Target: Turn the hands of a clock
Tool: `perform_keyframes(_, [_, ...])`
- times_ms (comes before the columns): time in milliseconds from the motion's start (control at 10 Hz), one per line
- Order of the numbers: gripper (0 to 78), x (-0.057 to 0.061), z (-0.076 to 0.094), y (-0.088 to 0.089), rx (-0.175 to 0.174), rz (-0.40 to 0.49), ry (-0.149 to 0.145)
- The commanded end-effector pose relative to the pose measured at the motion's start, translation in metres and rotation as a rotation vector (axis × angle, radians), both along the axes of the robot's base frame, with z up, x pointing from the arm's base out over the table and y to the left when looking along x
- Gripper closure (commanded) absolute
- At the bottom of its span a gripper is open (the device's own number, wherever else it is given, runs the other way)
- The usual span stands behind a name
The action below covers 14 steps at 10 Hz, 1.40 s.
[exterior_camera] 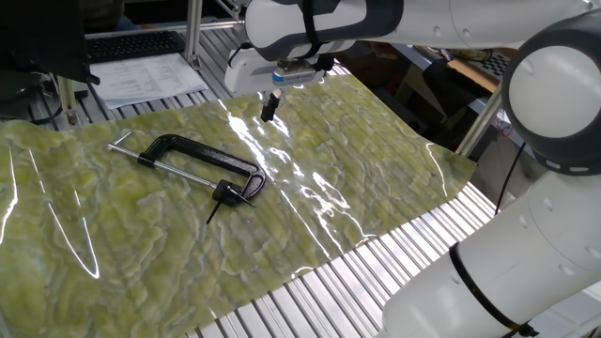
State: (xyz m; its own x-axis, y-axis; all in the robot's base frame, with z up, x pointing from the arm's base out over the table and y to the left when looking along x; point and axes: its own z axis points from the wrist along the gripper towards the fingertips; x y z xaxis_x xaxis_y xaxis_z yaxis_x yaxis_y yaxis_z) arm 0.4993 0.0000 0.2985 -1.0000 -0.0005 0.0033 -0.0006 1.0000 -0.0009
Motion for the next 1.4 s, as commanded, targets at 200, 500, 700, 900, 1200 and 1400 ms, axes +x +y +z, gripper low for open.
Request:
perform_keyframes(200, [77.6,0.0,0.0,0.0,0.0,-0.217,-0.038])
perform_keyframes(500, [77.6,0.0,0.0,0.0,0.0,-0.217,-0.037])
perform_keyframes(700, [77.6,0.0,0.0,0.001,0.003,-0.225,-0.038])
perform_keyframes(900, [77.6,0.001,0.001,0.003,0.005,-0.233,-0.037])
perform_keyframes(1200, [77.6,0.004,0.002,0.009,0.012,-0.267,-0.035])
perform_keyframes(1400, [77.6,0.006,0.002,0.011,0.013,-0.269,-0.038])
